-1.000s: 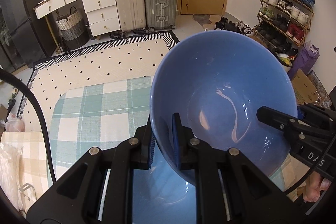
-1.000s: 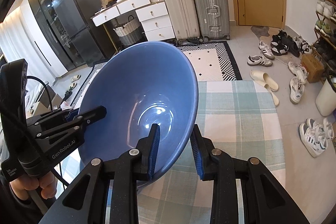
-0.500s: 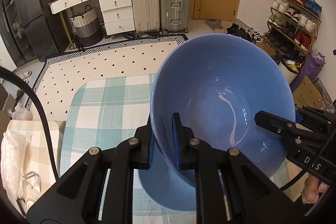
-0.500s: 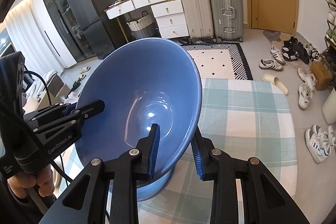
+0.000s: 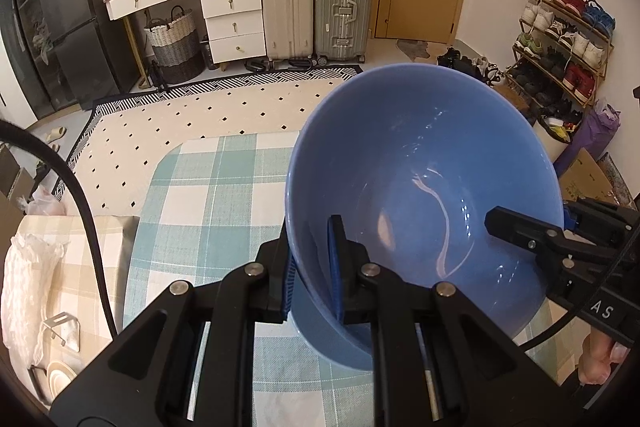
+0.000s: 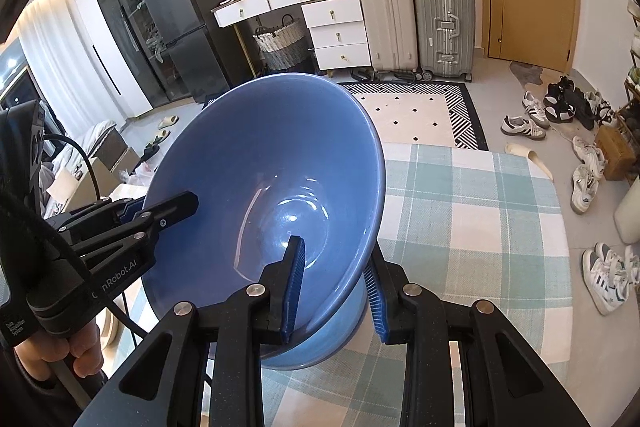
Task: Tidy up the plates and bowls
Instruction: 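Lift the stacked blue bowls with both grippers and carry them over the single bowl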
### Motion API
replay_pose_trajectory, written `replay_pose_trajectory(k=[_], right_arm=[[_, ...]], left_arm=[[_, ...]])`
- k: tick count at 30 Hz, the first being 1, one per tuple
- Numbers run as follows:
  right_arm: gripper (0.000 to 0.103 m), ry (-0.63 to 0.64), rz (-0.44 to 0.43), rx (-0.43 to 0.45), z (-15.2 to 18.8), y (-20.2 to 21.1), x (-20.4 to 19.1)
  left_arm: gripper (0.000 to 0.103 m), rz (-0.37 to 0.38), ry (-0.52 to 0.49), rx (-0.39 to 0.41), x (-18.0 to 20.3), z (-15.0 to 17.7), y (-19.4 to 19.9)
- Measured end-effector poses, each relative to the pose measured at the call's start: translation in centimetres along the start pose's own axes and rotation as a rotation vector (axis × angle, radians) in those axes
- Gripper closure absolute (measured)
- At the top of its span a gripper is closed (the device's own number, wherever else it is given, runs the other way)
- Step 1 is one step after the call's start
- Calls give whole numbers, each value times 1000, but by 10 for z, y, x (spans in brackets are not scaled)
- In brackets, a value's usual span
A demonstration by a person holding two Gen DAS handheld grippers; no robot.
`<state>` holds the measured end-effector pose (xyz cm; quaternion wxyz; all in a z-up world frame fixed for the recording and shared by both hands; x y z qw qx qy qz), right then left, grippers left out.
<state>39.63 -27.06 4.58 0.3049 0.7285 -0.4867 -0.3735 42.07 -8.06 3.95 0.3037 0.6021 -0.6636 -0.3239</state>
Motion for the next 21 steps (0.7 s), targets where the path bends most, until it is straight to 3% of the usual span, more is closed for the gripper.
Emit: replay_pose_trajectory(k=[14, 21], right_arm=[[73, 11, -3, -43, 18, -12, -6], [73, 12, -7, -64, 27, -19, -9]], left_arm=[[92, -6, 11, -39, 0, 44, 2], [92, -10, 19, -55, 1, 44, -12]])
Point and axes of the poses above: each gripper's, at about its wrist camera, not at the fingertips, and y roughly against the way its jaws point, x to its right, z to its underside, the point moved 6 cm from there along -y, roughly the way its jaws point, and after that the axes turned 3 degrees about -x, right-handed, at the moved point
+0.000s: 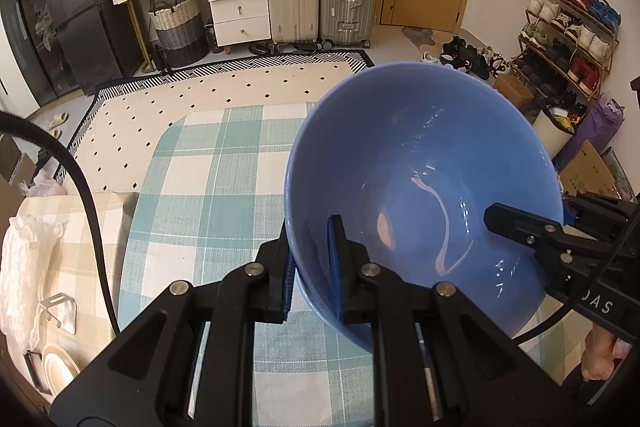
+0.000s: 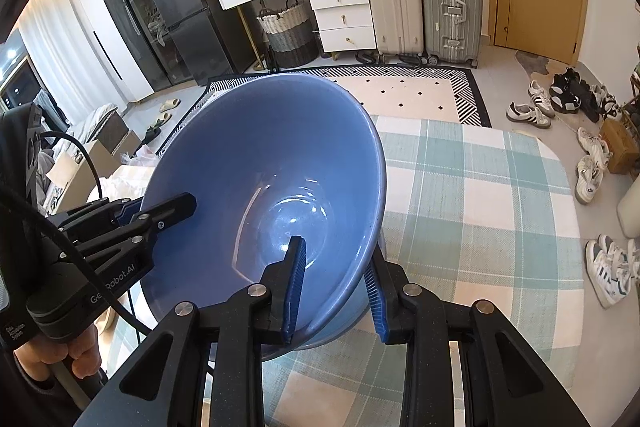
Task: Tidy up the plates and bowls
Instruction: 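Lift the stacked blue bowls with both grippers and carry them over the single bowl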
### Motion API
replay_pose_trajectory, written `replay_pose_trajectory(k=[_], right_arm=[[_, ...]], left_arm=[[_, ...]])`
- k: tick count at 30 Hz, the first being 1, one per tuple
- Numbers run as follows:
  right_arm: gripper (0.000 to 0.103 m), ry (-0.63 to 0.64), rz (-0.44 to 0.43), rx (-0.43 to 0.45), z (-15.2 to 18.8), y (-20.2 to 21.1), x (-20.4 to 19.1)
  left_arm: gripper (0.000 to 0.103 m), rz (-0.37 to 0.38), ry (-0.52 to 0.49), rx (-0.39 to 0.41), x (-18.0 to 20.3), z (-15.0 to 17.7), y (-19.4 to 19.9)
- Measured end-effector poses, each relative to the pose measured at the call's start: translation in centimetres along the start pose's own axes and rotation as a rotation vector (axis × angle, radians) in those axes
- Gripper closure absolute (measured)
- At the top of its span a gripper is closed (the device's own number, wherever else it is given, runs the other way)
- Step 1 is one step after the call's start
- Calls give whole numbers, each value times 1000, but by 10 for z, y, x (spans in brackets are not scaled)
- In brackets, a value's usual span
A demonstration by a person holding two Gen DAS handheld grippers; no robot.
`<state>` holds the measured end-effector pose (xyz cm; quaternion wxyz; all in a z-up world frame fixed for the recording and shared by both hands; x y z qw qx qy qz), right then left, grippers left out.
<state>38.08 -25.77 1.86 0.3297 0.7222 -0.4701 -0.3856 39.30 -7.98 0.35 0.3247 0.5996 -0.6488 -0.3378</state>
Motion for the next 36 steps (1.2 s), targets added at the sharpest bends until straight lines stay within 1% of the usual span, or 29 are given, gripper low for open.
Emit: replay_pose_trajectory(k=[1, 3, 14, 15, 25, 32, 36], right_arm=[[73, 1, -1, -2, 0, -1, 0], [73, 2, -2, -7, 1, -4, -1], [73, -2, -1, -57, 13, -27, 1], [73, -4, 0, -62, 14, -30, 2], [73, -21, 3, -99, 24, -50, 11], [73, -12, 11, -101, 26, -54, 10], [74, 9, 39, -102, 27, -56, 6]], left_arm=[[92, 0, 1, -1, -1, 2, -1], [92, 0, 6, -7, -1, -8, -8], [92, 1, 7, -39, -7, 7, -32], [92, 0, 6, -42, -7, 1, -36], [92, 5, 4, -63, -7, 9, -61], [91, 4, 13, -89, -15, 18, -84], [91, -1, 21, -99, -19, 20, -95]])
Point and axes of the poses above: each gripper's, at about its wrist camera, not at the fingertips, and y roughly against the way its jaws point, x to its right, z to its underside, the point moved 6 cm from there along -y, roughly the way its jaws point, and after that the axes turned 3 degrees about -x, right-handed, at the moved point
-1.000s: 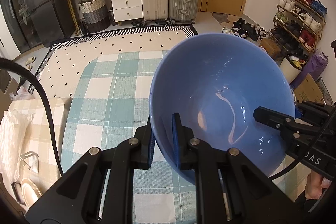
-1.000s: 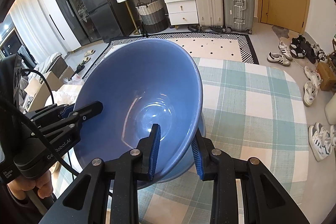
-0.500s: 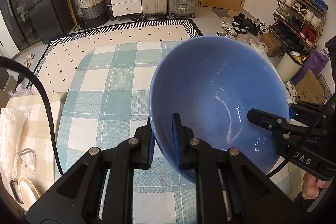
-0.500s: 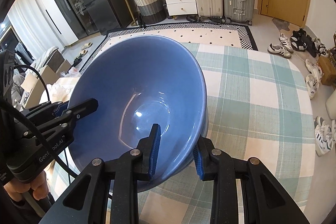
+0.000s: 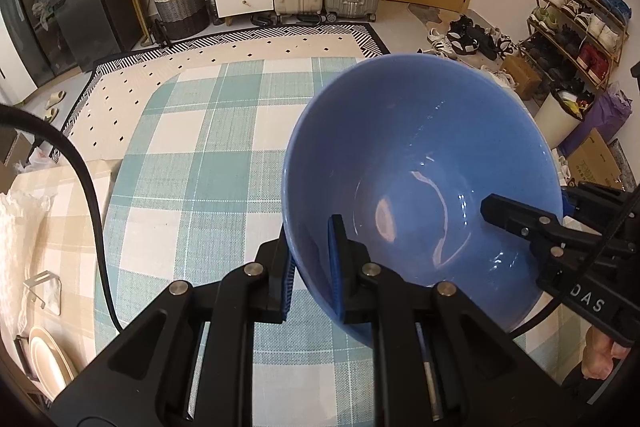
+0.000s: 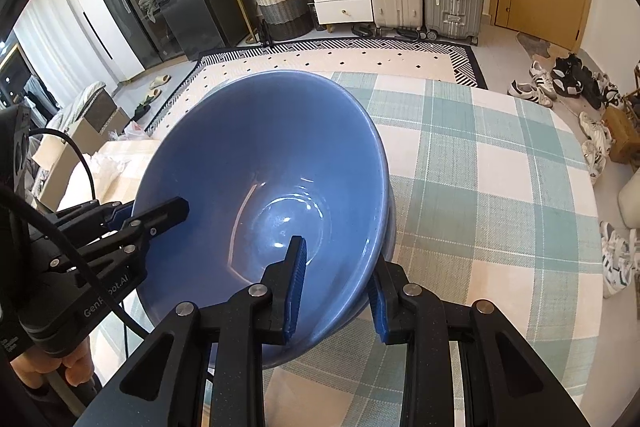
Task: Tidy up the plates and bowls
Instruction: 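Lift the stacked blue bowls with both grippers and carry them over the single bowl, then lower the bowls into the single blue bowl and open both grippers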
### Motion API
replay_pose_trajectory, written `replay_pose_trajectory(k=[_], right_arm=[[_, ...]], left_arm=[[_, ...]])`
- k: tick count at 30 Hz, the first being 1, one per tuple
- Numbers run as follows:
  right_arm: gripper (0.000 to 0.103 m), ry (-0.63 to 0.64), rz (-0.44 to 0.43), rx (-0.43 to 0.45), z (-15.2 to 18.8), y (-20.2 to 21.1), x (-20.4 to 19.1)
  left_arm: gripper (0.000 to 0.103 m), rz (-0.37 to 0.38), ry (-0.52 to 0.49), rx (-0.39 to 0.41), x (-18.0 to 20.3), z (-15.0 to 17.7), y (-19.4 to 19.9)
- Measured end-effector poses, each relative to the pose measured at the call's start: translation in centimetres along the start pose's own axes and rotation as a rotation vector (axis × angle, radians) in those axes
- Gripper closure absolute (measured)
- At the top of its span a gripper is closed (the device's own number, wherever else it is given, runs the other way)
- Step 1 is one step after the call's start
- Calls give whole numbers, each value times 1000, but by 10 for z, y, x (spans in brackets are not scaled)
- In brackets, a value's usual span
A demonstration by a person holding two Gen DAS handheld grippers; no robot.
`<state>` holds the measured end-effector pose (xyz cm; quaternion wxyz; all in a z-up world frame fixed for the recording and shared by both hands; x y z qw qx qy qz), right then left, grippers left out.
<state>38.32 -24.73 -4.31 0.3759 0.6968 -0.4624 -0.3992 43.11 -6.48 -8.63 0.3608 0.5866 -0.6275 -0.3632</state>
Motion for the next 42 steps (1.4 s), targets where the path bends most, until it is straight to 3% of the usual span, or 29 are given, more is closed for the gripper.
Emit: replay_pose_trajectory(k=[8, 20, 26, 29, 32, 34, 38, 40, 42], right_arm=[[73, -2, 7, -8, 0, -6, -2], [59, -11, -25, 24, -6, -1, 2], [57, -14, -27, 33, -5, 4, 2], [47, -20, -5, 54, -6, 9, 6], [47, -41, -26, 61, -5, 14, 10], [40, -40, -27, 69, -4, 17, 11], [36, -32, -51, 91, 0, 25, 9], [31, -24, -66, 103, 1, 31, 5], [26, -13, -70, 121, 2, 36, 2]], left_arm=[[91, 7, 19, -23, -8, 1, -24], [89, 24, 24, -33, -13, 2, -39], [88, 25, 33, -31, -16, 3, -37], [83, 22, 38, -27, -17, 4, -33], [67, 30, 42, -13, -18, 6, -29], [54, 32, 36, 4, -19, 7, -25], [46, -11, 26, 18, -23, 9, -20], [30, 11, 32, 25, -23, 10, -15], [29, 22, 27, 38, -22, 12, -9]])
Point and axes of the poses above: each gripper's, at about its wrist camera, not at the fingertips, and y roughly against the way its jaws point, x to its right, z to its underside, the point moved 6 cm from there along -y, roughly the way its jaws point, and after that the axes turned 3 degrees about -x, right-handed, at the moved point
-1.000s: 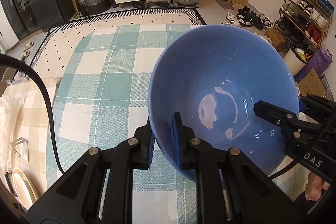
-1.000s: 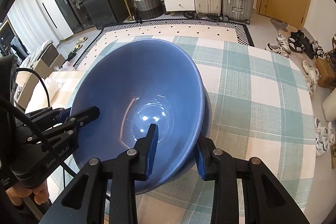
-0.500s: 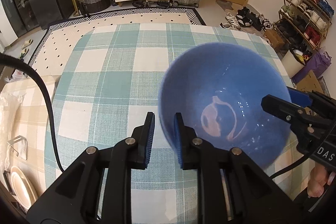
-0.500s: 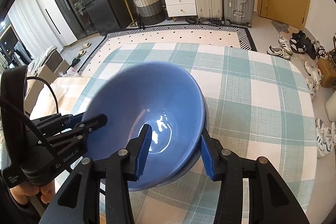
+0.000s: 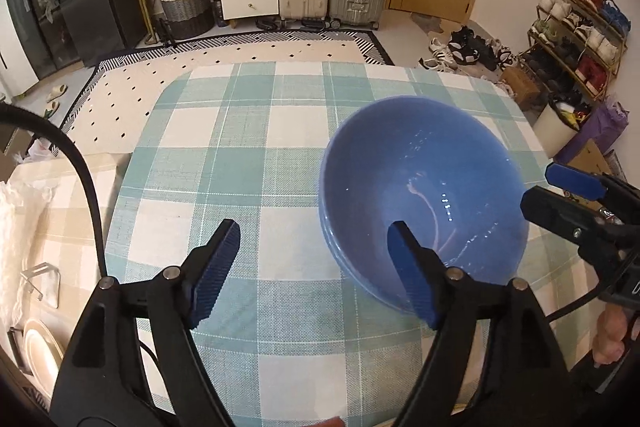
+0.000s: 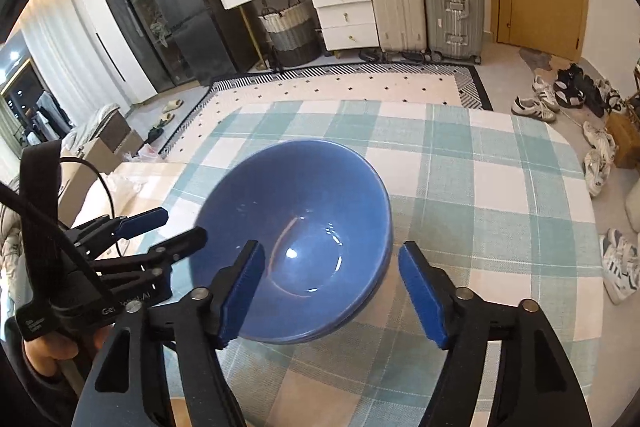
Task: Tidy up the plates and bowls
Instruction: 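Lower the bowls into the single blue bowl and open both grippers, then move both grippers back toward the rim of the three-bowl stack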
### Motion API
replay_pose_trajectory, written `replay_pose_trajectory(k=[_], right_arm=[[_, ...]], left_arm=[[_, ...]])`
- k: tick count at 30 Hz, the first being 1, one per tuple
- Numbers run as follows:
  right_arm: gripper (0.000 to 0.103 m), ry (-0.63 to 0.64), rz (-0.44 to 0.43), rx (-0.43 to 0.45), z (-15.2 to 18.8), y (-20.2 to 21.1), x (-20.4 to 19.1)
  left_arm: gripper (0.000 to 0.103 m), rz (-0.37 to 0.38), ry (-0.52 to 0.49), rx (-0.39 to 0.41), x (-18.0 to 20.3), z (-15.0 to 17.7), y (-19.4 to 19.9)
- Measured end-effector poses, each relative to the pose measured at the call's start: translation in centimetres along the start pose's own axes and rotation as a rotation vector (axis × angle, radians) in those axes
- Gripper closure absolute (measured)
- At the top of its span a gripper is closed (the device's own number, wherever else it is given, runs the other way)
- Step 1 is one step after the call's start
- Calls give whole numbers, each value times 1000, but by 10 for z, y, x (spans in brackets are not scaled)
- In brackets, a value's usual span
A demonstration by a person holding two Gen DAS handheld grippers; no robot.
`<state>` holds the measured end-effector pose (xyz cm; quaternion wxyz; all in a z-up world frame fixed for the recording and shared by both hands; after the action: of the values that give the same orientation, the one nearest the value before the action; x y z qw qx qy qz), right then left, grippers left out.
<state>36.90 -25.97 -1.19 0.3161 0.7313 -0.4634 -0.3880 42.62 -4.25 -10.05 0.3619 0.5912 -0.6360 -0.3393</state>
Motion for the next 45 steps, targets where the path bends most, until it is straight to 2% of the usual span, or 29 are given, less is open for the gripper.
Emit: replay_pose_trajectory(k=[7, 12, 17, 18, 19, 33, 45], right_arm=[[11, -14, -21, 58, 0, 19, -4], [4, 2, 13, 101, 4, 34, -4], [2, -3, 35, 124, 13, 44, -1], [2, -4, 40, 129, 15, 46, 0], [1, -6, 42, 131, 17, 47, 0], [1, -4, 105, 172, 37, 63, 4], [1, 1, 132, 258, 50, 79, 4]], left_arm=[[21, 9, -3, 58, -1, 2, 26], [20, 24, 9, 88, -6, 6, 41], [19, 25, 16, 115, -12, 15, 53], [16, 23, 15, 122, -13, 17, 55], [1, 20, 18, 131, -14, 18, 57], [2, -11, -3, 238, -26, 31, 88], [2, -47, -41, 326, -25, 43, 111]])
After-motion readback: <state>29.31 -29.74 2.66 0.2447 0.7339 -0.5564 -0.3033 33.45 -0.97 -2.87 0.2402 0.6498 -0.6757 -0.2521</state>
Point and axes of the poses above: each gripper's, at about its wrist camera, not at the fingertips, and y roughly against the way its jaws point, x to its right, z to its underside, the point moved 6 cm from there along -y, roughly the way its jaws point, and after that the axes turned 3 degrees about -x, right-handed, at the moved point
